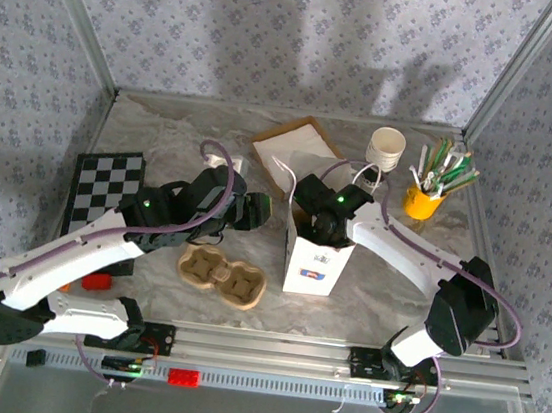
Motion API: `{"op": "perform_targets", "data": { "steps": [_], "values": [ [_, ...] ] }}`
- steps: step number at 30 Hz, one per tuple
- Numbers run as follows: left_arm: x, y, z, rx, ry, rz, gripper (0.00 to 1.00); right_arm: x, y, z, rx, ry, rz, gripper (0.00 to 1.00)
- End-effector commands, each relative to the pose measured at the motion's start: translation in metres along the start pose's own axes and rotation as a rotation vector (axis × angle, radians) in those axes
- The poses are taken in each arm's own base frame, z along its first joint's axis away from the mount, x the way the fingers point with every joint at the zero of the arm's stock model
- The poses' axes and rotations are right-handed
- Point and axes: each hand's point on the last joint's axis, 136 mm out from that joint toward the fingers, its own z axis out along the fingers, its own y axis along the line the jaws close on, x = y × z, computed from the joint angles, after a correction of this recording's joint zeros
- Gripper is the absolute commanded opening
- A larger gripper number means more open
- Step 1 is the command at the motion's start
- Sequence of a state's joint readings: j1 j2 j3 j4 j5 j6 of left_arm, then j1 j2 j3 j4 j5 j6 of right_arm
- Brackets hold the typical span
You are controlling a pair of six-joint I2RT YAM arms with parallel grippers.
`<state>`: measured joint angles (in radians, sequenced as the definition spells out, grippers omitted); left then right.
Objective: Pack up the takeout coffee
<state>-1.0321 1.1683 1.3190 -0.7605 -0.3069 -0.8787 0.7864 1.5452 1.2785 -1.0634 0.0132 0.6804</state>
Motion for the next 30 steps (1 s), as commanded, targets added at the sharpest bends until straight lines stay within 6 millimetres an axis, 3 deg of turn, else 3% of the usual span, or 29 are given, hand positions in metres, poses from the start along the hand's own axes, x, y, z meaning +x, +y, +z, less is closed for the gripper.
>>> {"op": "perform_targets", "data": {
  "steps": [1,13,30],
  "values": [
    [-0.002,0.003,0.002,-0.019,-0.006,0.017,0.58,0.014,-0.013,0.04,0.072,0.099,-0.009,0.54],
    [-0.002,0.001,0.003,-0.013,-0.005,0.018,0.59,0.01,-0.014,0.031,0.072,0.078,-0.01,0.6],
    [-0.002,0.002,0.003,-0.013,-0.004,0.017,0.59,0.0,-0.015,0.012,0.094,0.042,-0.02,0.78]
  ]
}}
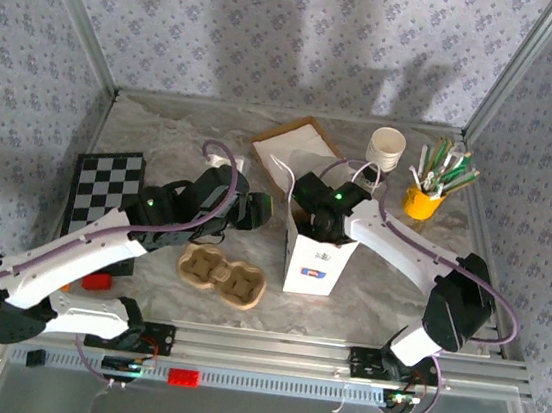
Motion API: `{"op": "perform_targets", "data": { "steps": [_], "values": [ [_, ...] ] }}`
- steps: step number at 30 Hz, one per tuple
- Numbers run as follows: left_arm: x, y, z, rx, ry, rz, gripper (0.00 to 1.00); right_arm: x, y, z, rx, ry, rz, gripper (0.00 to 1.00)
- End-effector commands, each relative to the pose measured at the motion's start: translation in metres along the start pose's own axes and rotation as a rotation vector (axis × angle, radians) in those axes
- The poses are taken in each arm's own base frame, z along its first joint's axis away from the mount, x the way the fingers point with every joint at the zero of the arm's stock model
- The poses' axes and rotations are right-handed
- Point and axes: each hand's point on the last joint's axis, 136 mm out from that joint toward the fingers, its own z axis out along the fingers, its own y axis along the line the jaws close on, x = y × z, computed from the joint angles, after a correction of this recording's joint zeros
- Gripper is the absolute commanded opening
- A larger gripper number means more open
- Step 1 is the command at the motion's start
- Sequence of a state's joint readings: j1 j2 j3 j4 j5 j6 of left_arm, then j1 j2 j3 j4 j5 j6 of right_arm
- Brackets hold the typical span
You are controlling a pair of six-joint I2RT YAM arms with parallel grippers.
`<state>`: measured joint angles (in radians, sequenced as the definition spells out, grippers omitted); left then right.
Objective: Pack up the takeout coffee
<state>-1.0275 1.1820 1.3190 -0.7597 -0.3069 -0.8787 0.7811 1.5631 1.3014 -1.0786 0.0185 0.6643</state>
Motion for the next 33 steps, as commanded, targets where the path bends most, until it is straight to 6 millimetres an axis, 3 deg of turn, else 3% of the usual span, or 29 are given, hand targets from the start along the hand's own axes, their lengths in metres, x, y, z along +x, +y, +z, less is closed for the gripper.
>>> {"op": "perform_targets", "data": {
  "steps": [1,24,33],
  "values": [
    [-0.003,0.001,-0.002,-0.002,-0.01,0.016,0.59,0.003,-0.014,0.011,0.082,0.035,-0.009,0.79],
    [-0.001,0.0,0.0,0.001,-0.001,0.017,0.59,-0.004,-0.013,-0.007,0.08,-0.002,0.0,1.0],
    [-0.001,0.0,0.0,0.0,-0.001,0.018,0.59,-0.006,-0.013,-0.01,0.08,-0.014,0.003,1.0]
  ]
}}
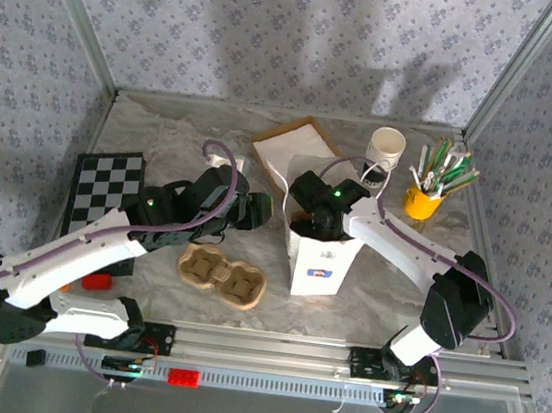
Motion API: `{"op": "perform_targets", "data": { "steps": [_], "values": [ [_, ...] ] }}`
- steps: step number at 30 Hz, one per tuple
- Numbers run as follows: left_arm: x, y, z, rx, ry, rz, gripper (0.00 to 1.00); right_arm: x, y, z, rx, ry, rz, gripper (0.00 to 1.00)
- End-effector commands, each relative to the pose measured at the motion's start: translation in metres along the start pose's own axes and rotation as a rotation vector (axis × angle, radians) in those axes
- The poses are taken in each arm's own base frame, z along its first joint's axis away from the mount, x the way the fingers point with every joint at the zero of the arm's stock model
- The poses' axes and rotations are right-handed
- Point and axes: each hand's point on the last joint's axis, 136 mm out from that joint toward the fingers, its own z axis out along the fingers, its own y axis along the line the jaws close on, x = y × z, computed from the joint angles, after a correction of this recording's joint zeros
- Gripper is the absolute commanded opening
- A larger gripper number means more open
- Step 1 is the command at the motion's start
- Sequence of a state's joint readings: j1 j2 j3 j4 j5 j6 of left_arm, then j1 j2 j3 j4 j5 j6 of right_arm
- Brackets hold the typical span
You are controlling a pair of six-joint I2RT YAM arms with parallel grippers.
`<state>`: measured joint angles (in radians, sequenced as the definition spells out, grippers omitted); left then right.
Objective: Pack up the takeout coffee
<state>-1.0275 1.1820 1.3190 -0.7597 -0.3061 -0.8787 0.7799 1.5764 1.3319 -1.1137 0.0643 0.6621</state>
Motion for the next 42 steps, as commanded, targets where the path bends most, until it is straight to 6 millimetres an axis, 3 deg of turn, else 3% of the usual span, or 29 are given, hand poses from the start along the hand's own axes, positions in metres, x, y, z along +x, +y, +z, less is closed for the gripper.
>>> {"op": "perform_targets", "data": {
  "steps": [1,42],
  "values": [
    [-0.001,0.0,0.0,-0.001,-0.001,0.018,0.59,-0.001,-0.007,-0.007,0.035,-0.001,0.005,1.0],
    [-0.001,-0.003,0.005,0.004,0.003,0.024,0.59,-0.006,-0.005,-0.028,0.025,-0.049,0.013,1.0]
  ]
}}
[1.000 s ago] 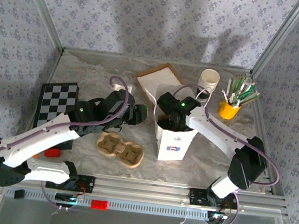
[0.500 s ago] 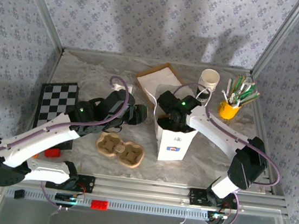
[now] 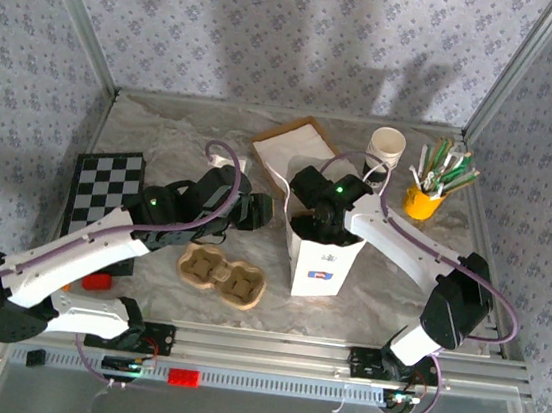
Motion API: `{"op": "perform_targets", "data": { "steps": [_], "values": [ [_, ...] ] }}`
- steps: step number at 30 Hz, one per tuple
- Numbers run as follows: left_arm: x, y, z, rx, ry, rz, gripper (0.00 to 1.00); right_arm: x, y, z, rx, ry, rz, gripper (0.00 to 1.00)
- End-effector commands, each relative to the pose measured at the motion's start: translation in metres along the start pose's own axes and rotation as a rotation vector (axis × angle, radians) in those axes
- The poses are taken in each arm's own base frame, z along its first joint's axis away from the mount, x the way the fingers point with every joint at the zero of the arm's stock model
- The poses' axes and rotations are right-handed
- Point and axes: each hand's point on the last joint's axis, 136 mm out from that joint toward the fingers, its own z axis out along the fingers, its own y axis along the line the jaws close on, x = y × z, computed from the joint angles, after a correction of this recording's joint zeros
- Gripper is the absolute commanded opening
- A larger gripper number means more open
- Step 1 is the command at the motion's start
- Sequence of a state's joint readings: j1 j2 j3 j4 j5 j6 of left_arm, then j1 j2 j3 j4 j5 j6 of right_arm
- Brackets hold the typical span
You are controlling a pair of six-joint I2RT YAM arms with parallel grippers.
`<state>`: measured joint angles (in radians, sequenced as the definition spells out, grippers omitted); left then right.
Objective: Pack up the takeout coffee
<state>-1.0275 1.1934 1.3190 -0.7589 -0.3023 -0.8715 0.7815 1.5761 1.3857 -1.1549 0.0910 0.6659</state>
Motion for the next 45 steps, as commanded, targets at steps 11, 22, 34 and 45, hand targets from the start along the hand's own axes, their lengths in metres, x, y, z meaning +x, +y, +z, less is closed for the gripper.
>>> {"op": "perform_targets", "data": {
  "steps": [11,22,34,45],
  "values": [
    [-0.003,-0.001,0.001,0.005,-0.006,0.011,0.59,-0.002,-0.003,-0.022,0.009,-0.038,0.008,1.0],
    [-0.003,-0.001,0.001,0.006,-0.005,0.012,0.59,-0.003,-0.003,-0.029,0.008,-0.051,0.009,1.0],
    [-0.002,-0.001,0.002,0.004,-0.002,0.012,0.59,-0.006,-0.001,-0.039,0.001,-0.072,0.009,1.0],
    [-0.002,-0.001,0.003,0.004,-0.001,0.012,0.59,-0.01,0.001,-0.057,-0.015,-0.096,0.008,1.0]
  ]
}}
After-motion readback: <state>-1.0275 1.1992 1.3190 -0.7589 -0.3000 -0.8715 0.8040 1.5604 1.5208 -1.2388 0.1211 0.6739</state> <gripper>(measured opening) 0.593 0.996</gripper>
